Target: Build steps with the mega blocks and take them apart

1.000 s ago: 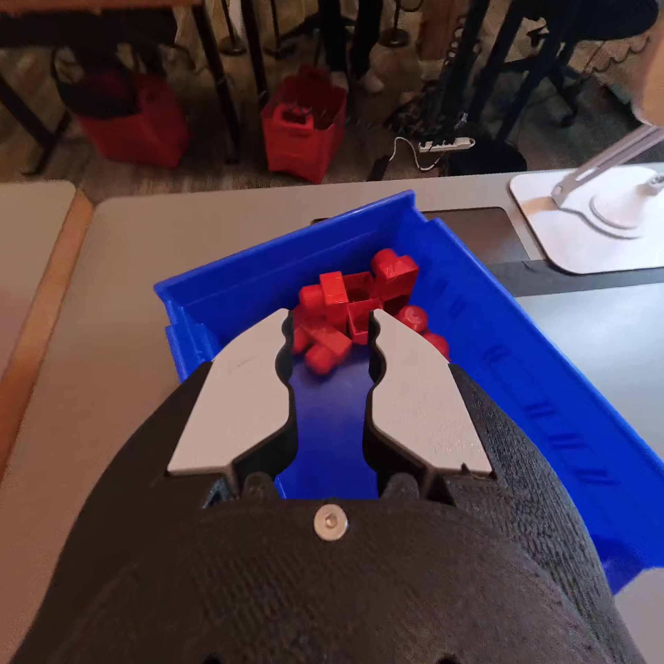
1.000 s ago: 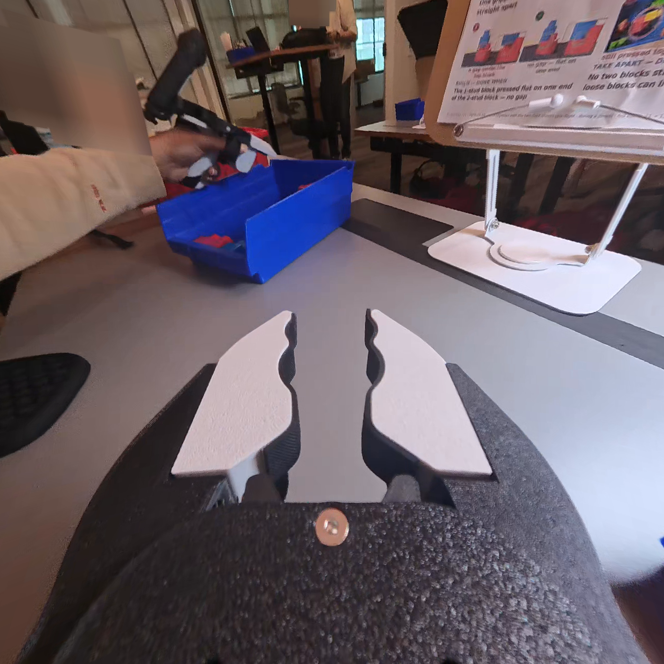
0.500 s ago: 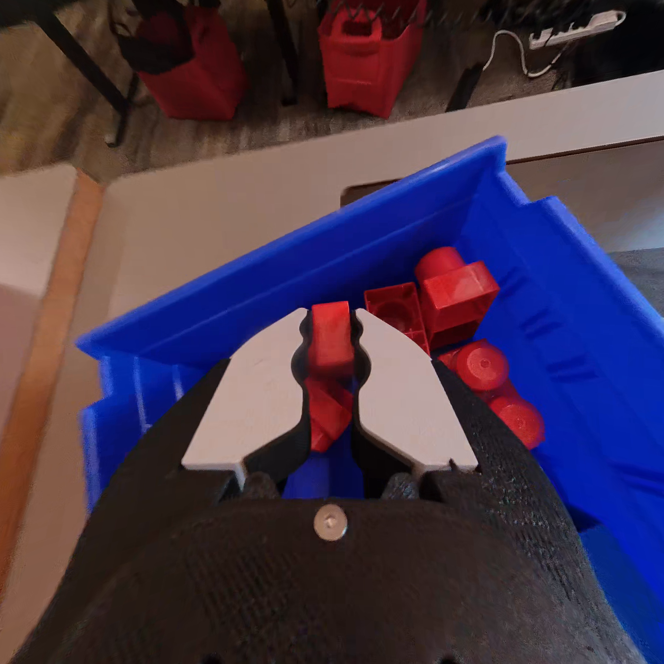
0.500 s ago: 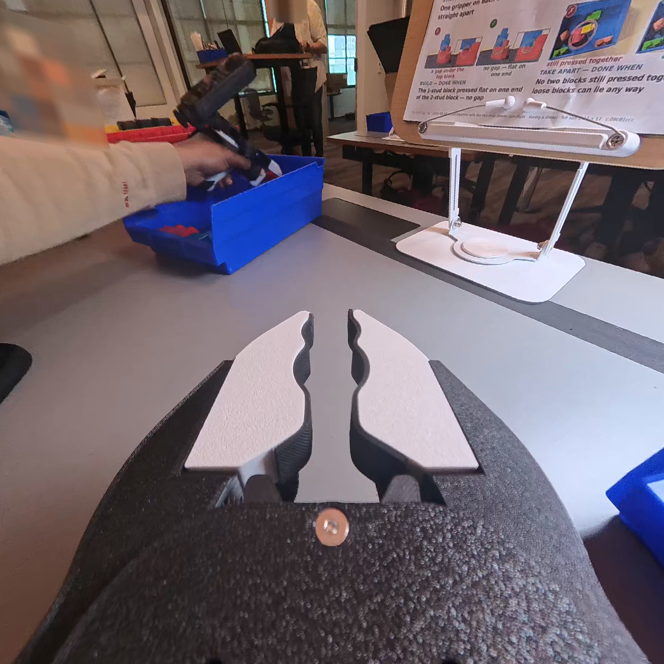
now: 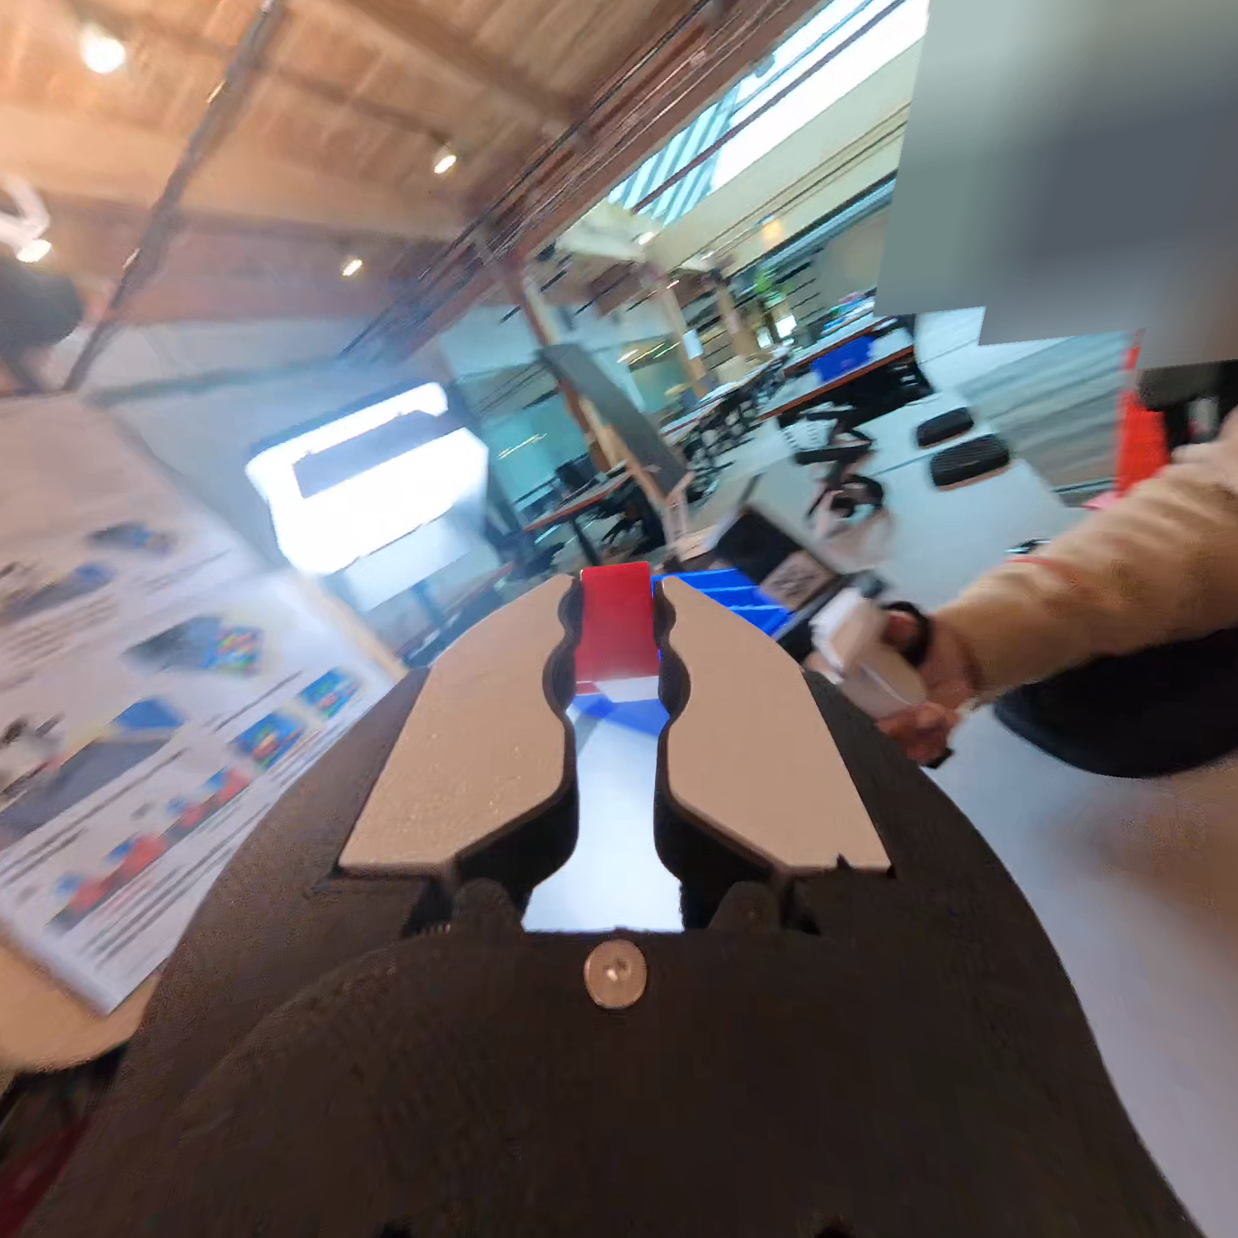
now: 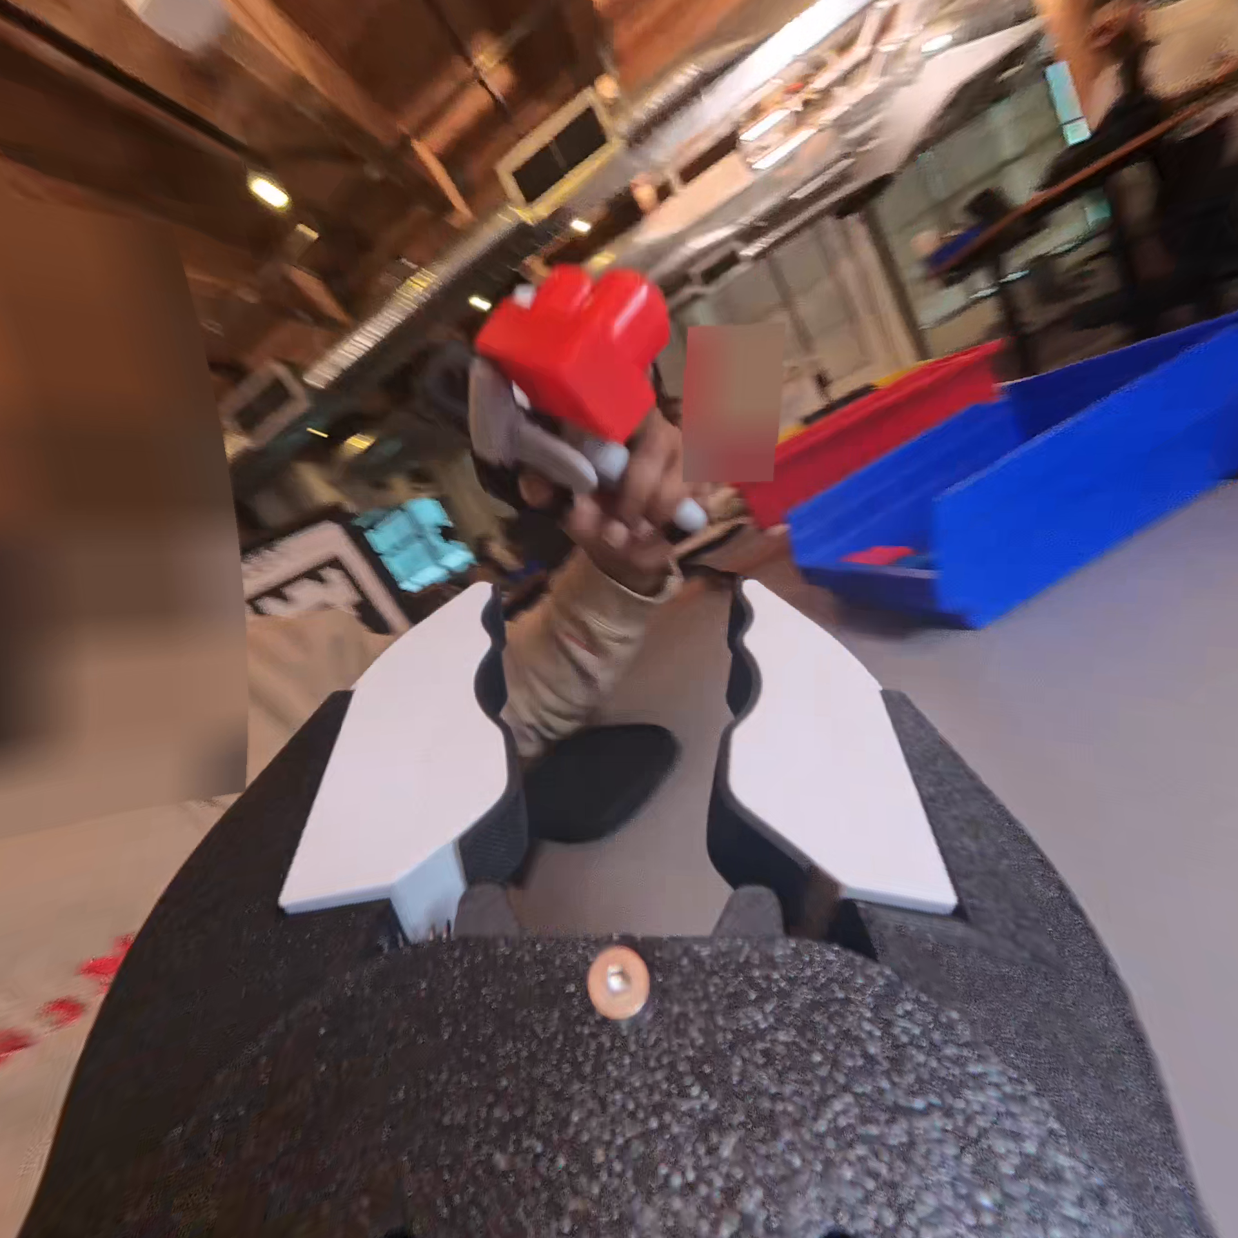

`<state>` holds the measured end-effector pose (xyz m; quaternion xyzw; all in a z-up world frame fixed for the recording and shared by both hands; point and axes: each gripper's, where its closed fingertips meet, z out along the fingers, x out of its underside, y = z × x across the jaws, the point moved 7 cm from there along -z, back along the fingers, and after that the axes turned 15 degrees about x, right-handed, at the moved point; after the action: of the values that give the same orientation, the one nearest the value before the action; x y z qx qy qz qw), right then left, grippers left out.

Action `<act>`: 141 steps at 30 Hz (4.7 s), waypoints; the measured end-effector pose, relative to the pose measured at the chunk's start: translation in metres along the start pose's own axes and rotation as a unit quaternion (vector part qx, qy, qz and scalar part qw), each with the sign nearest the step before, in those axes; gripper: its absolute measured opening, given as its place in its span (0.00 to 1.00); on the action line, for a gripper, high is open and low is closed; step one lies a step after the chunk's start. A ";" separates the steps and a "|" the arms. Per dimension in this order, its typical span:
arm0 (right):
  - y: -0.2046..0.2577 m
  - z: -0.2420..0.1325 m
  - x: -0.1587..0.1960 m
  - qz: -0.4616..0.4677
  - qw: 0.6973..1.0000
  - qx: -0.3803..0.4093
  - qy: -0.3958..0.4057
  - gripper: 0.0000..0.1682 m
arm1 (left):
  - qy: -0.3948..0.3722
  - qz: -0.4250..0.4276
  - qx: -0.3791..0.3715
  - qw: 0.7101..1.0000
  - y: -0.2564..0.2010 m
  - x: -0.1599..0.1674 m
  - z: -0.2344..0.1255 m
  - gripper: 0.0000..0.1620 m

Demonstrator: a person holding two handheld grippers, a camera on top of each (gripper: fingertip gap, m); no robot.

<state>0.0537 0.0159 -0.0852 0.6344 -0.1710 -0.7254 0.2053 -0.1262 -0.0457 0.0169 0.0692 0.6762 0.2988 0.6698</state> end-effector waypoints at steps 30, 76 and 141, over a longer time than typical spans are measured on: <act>-0.041 -0.010 0.073 -0.354 0.860 0.153 0.336 0.19 | 0.283 -0.232 0.185 0.912 -0.087 0.175 0.040 0.22; -0.046 -0.021 0.029 -0.367 0.853 0.296 0.222 0.15 | 0.488 -0.556 -0.163 0.652 0.109 0.250 -0.191 0.21; -0.026 -0.016 0.054 -0.332 0.806 0.199 0.448 0.20 | 0.370 -0.250 0.225 0.866 -0.103 0.184 0.069 0.22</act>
<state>0.0618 0.0100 -0.1466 0.9339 0.0199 -0.3342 -0.1251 -0.0468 -0.0170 -0.1879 -0.0689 0.9179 -0.0358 0.3892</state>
